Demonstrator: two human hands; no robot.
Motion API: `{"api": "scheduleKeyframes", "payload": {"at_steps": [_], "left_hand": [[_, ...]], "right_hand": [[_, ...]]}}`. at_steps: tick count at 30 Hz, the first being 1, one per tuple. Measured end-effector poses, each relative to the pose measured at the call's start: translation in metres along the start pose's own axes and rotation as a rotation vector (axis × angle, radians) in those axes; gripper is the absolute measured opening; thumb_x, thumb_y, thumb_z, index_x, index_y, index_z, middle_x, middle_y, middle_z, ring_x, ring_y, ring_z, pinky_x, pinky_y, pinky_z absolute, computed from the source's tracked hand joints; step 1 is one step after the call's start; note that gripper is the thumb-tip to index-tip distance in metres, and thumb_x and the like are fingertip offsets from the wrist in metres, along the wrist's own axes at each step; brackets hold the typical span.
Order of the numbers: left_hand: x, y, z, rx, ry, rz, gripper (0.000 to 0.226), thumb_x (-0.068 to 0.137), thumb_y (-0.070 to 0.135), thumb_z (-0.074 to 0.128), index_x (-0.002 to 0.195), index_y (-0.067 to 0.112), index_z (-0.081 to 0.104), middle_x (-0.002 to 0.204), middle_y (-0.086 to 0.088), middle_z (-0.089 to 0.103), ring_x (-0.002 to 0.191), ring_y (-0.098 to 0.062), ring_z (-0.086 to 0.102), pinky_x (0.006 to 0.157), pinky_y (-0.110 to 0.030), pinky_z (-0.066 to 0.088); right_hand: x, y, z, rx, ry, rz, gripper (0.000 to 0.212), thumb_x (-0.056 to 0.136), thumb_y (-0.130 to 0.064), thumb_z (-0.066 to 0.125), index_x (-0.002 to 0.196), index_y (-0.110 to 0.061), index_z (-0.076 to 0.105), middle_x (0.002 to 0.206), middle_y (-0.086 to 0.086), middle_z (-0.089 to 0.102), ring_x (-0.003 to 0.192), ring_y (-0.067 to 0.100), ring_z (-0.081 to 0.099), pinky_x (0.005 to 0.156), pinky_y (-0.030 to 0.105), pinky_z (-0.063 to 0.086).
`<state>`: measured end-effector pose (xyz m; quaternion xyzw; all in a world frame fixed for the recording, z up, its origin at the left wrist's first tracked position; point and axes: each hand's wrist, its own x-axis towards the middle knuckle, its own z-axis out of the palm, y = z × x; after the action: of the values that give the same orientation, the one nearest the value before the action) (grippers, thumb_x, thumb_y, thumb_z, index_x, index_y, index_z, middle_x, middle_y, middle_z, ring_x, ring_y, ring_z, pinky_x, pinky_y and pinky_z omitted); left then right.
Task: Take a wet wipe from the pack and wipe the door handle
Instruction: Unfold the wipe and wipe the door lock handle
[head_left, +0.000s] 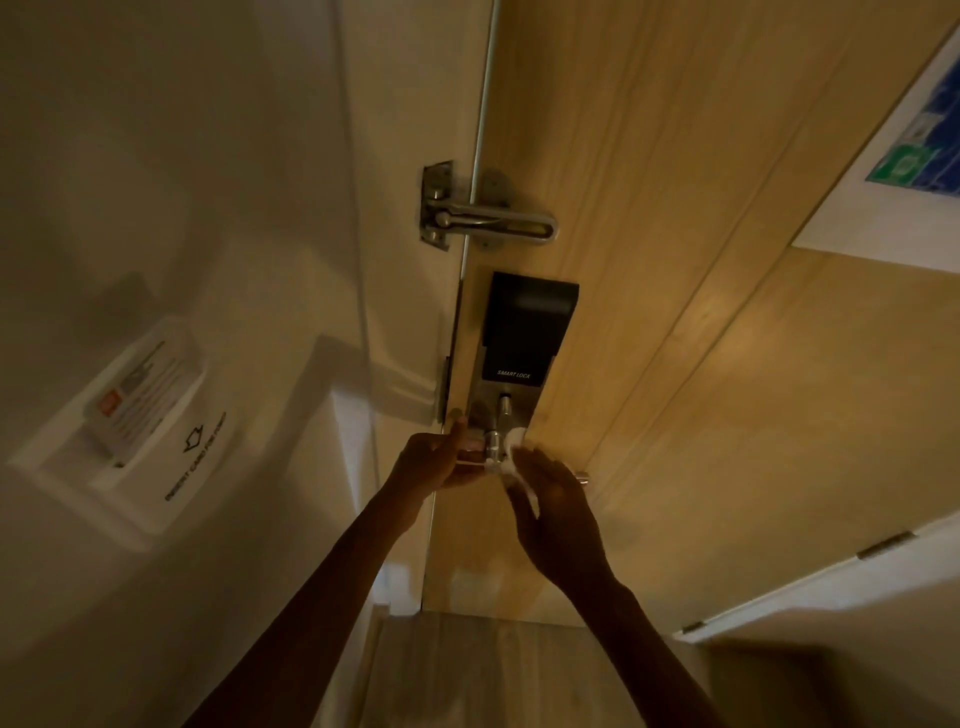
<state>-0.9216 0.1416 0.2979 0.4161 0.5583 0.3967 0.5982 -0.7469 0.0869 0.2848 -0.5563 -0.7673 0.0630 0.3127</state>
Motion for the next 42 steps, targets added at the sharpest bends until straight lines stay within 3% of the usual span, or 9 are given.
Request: {"api": "scheduleKeyframes", "payload": {"at_steps": [2, 6, 9, 13, 21, 27, 32, 36, 42], "left_hand": [[0.000, 0.001, 0.001, 0.007, 0.021, -0.010, 0.058, 0.089, 0.055, 0.050, 0.102, 0.003, 0.071, 0.093, -0.015, 0.076, 0.081, -0.023, 0.075, 0.069, -0.022, 0.059], [0.000, 0.001, 0.002, 0.030, 0.034, -0.015, 0.062, 0.087, 0.061, 0.049, 0.096, 0.004, 0.072, 0.089, -0.015, 0.076, 0.082, -0.027, 0.075, 0.085, -0.036, 0.058], [-0.001, 0.004, 0.004, 0.029, 0.054, 0.001, 0.062, 0.088, 0.059, 0.048, 0.096, 0.003, 0.072, 0.089, -0.017, 0.076, 0.082, -0.027, 0.074, 0.085, -0.036, 0.058], [-0.004, 0.005, 0.004, -0.024, 0.043, -0.040, 0.066, 0.087, 0.062, 0.047, 0.098, 0.002, 0.072, 0.091, -0.018, 0.075, 0.084, -0.027, 0.074, 0.085, -0.034, 0.058], [0.000, 0.006, 0.002, 0.013, 0.041, -0.087, 0.079, 0.073, 0.078, 0.049, 0.092, 0.006, 0.075, 0.086, -0.013, 0.077, 0.081, -0.025, 0.075, 0.086, -0.037, 0.058], [-0.002, 0.005, 0.006, -0.012, 0.060, -0.057, 0.066, 0.083, 0.067, 0.048, 0.092, 0.007, 0.076, 0.083, -0.012, 0.077, 0.079, -0.023, 0.075, 0.083, -0.033, 0.059], [-0.002, 0.004, 0.005, 0.025, 0.066, -0.050, 0.067, 0.082, 0.071, 0.046, 0.085, 0.011, 0.076, 0.079, -0.010, 0.077, 0.076, -0.020, 0.075, 0.077, -0.029, 0.060], [-0.003, 0.005, 0.006, -0.011, 0.040, -0.042, 0.066, 0.086, 0.065, 0.045, 0.093, 0.007, 0.075, 0.081, -0.010, 0.077, 0.074, -0.017, 0.075, 0.064, -0.018, 0.058], [-0.007, 0.004, 0.005, 0.009, 0.009, -0.020, 0.068, 0.086, 0.067, 0.043, 0.096, 0.009, 0.075, 0.088, -0.012, 0.077, 0.085, -0.023, 0.074, 0.092, -0.038, 0.055]], "right_hand": [[0.003, 0.002, 0.001, -0.001, 0.052, 0.044, 0.042, 0.099, -0.040, 0.037, 0.126, -0.015, 0.059, 0.125, 0.007, 0.064, 0.121, 0.019, 0.055, 0.104, 0.037, 0.043], [0.014, 0.007, 0.008, -0.167, -0.012, 0.010, 0.033, 0.098, -0.033, 0.047, 0.122, -0.014, 0.060, 0.097, 0.007, 0.071, 0.091, 0.025, 0.066, 0.084, 0.037, 0.051], [0.013, 0.023, 0.002, -0.225, -0.066, -0.095, 0.035, 0.093, -0.019, 0.058, 0.127, -0.015, 0.058, 0.093, 0.006, 0.070, 0.084, 0.024, 0.066, 0.082, 0.039, 0.051], [0.012, 0.051, -0.029, -0.158, -0.070, -0.134, 0.031, 0.093, -0.022, 0.058, 0.125, -0.019, 0.060, 0.089, 0.000, 0.072, 0.075, 0.014, 0.066, 0.074, 0.037, 0.054], [0.014, 0.022, -0.009, -0.098, -0.043, -0.068, 0.025, 0.097, -0.025, 0.051, 0.115, -0.015, 0.066, 0.094, 0.005, 0.072, 0.084, 0.019, 0.066, 0.079, 0.035, 0.051], [0.024, 0.048, -0.047, -0.119, -0.144, -0.088, 0.045, 0.099, -0.036, 0.030, 0.097, -0.015, 0.070, 0.073, 0.004, 0.067, 0.064, 0.018, 0.062, 0.061, 0.025, 0.041], [0.014, 0.026, -0.010, -0.119, -0.097, -0.106, 0.022, 0.098, -0.018, 0.048, 0.113, -0.012, 0.064, 0.091, 0.006, 0.069, 0.081, 0.018, 0.063, 0.076, 0.032, 0.051], [0.011, 0.054, -0.043, -0.201, -0.052, -0.067, 0.018, 0.088, -0.006, 0.060, 0.103, -0.011, 0.067, 0.083, 0.007, 0.071, 0.069, 0.015, 0.066, 0.065, 0.035, 0.058], [0.016, 0.017, -0.009, -0.185, -0.065, -0.083, 0.015, 0.089, -0.003, 0.058, 0.100, -0.008, 0.066, 0.085, 0.010, 0.069, 0.075, 0.022, 0.063, 0.072, 0.036, 0.053]]}}
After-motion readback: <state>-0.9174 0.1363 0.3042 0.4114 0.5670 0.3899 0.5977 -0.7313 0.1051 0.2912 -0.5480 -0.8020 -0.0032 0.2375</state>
